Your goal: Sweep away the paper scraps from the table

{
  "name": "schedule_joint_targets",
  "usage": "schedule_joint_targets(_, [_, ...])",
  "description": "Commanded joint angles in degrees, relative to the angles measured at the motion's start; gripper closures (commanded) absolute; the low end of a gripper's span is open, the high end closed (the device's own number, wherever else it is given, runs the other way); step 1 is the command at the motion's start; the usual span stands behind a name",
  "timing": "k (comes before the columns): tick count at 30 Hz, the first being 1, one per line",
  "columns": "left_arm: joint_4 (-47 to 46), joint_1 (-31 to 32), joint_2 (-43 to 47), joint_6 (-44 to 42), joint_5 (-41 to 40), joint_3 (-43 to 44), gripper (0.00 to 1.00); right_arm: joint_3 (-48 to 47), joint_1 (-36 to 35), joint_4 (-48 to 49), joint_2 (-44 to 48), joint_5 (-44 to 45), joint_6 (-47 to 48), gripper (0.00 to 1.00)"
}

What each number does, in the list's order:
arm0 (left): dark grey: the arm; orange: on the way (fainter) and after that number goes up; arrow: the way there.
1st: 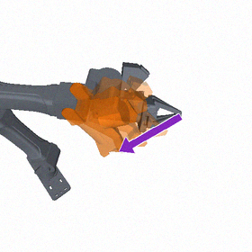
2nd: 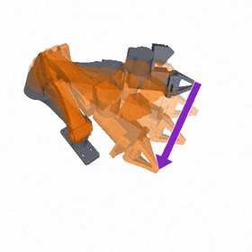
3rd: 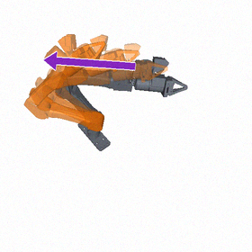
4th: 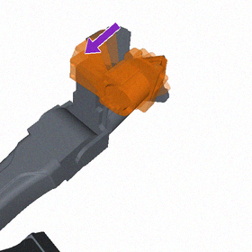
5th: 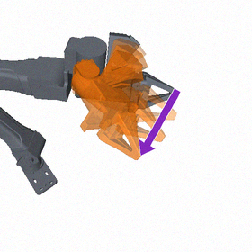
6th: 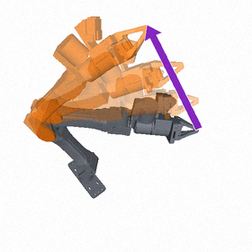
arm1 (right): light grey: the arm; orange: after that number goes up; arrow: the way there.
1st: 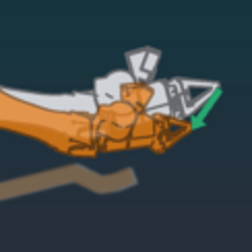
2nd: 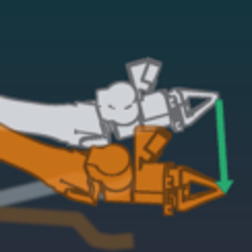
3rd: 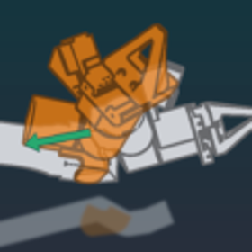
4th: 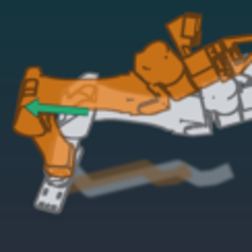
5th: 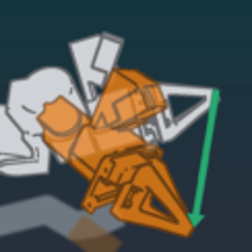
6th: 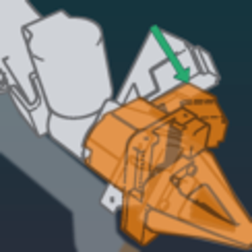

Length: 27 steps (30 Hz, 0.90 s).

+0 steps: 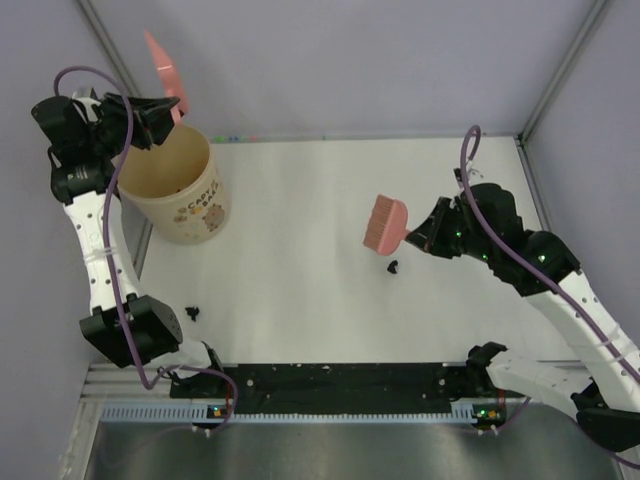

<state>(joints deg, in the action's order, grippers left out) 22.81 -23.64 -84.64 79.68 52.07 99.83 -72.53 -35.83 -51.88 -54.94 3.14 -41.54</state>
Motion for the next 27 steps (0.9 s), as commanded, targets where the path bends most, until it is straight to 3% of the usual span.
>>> schedule_joint_targets(1, [-16.02,-1.85,2.11,11.1,3.3,-2.53,1.0,-3.67,-0.38,2.31,0.27,-0.85,1.02,1.0])
schedule_joint_targets(16, [-32.21,-2.9,3.78,21.31,3.83,-8.51,1.0,-2.96,-0.38,1.7,2.29,0.55,0.67,1.0])
schedule_joint_targets(18, [-28.98,-2.82,4.48,18.34,3.48,-7.64,1.0,-3.49,-0.38,-0.05,2.12,2.74,0.93,1.0])
schedule_joint_targets(22, [-12.04,-2.03,5.71,5.52,2.07,-2.81,1.0,-5.07,-0.38,-8.05,1.33,11.87,-0.03,1.0])
schedule_joint_targets(27, [1.95,1.39,7.2,-6.62,-1.18,-0.69,1.0,-1.75,-0.38,-13.33,2.11,23.03,-2.49,1.0])
